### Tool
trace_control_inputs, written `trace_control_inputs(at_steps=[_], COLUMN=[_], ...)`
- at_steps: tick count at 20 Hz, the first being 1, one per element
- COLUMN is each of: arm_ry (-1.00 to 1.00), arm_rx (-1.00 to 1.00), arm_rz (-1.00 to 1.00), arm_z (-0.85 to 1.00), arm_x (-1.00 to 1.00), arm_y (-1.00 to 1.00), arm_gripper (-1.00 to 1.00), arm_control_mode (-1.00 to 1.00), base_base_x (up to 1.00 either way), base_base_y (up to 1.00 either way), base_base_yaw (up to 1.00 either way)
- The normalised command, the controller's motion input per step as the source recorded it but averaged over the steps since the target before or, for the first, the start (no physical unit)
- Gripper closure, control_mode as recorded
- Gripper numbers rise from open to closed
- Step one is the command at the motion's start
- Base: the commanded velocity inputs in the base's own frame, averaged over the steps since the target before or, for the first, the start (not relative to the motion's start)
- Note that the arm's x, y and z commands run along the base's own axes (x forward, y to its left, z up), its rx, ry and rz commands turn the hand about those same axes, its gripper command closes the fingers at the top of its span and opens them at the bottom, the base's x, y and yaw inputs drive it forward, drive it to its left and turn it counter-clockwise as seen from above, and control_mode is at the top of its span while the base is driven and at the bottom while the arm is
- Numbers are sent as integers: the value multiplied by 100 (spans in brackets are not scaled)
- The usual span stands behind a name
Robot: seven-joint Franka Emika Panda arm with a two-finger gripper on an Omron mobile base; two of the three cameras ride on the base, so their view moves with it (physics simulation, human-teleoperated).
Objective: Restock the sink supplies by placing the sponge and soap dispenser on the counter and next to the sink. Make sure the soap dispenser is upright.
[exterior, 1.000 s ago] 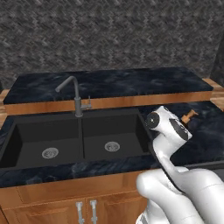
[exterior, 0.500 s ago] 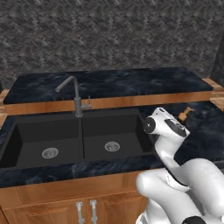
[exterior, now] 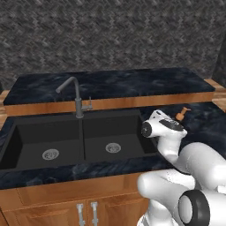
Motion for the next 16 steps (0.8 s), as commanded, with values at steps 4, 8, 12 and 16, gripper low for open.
trace_control_inputs(at_steps=[4, 8, 12, 16], arm_ry=[0, 0, 0, 1], arm_rx=[0, 0, 0, -3], arm_rz=[0, 0, 0, 0], arm_z=[-5, 0, -2, -17], arm_x=[28, 30, 31, 30], arm_y=[0, 0, 5, 11], arm_gripper=[100, 100, 100, 100], arm_control_mode=[-100, -100, -100, -100], base_base_x=[0, 0, 0, 0], base_base_y=[0, 0, 0, 0], base_base_yaw=[0, 0, 0, 0])
